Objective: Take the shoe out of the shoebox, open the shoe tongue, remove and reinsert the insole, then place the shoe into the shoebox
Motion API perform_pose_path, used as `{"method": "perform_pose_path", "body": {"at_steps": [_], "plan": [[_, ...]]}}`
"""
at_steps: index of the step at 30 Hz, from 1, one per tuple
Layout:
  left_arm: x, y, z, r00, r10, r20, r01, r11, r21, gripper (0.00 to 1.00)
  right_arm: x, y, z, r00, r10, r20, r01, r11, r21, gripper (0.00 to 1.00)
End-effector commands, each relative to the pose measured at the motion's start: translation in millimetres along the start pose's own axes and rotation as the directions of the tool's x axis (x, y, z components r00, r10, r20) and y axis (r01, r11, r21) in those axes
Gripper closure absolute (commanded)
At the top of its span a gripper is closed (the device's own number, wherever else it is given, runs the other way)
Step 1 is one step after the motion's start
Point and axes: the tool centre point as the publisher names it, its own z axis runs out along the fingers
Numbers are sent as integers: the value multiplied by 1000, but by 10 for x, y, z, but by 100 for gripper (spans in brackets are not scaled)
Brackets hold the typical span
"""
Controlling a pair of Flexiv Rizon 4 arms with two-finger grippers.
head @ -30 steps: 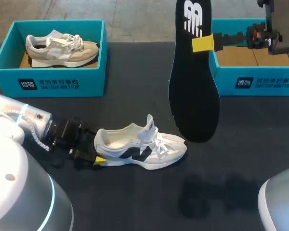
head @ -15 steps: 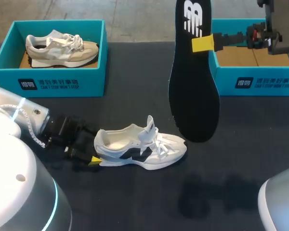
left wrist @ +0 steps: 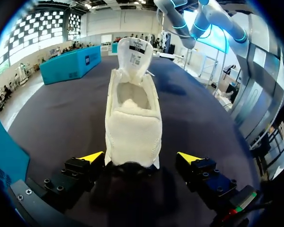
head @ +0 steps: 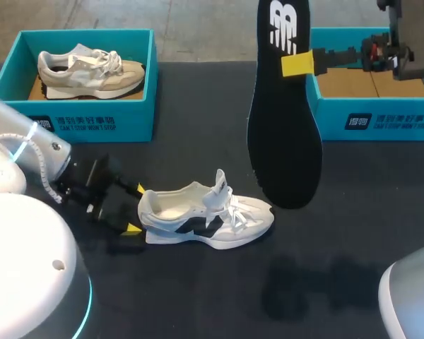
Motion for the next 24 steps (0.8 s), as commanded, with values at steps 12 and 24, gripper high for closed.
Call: {"method": "perform_pose_path", "body": {"at_steps": [12,24], "plan": [[22,-224,-236,997,-7,-71,-12,964,-266,0,-3,31,34,1000,2,1,-2,1000,5,100],[-12,-391,-377,998,7,-66,-29,941,-336,0,-3,31,34,1000,2,1,-2,1000,5,100]]}}
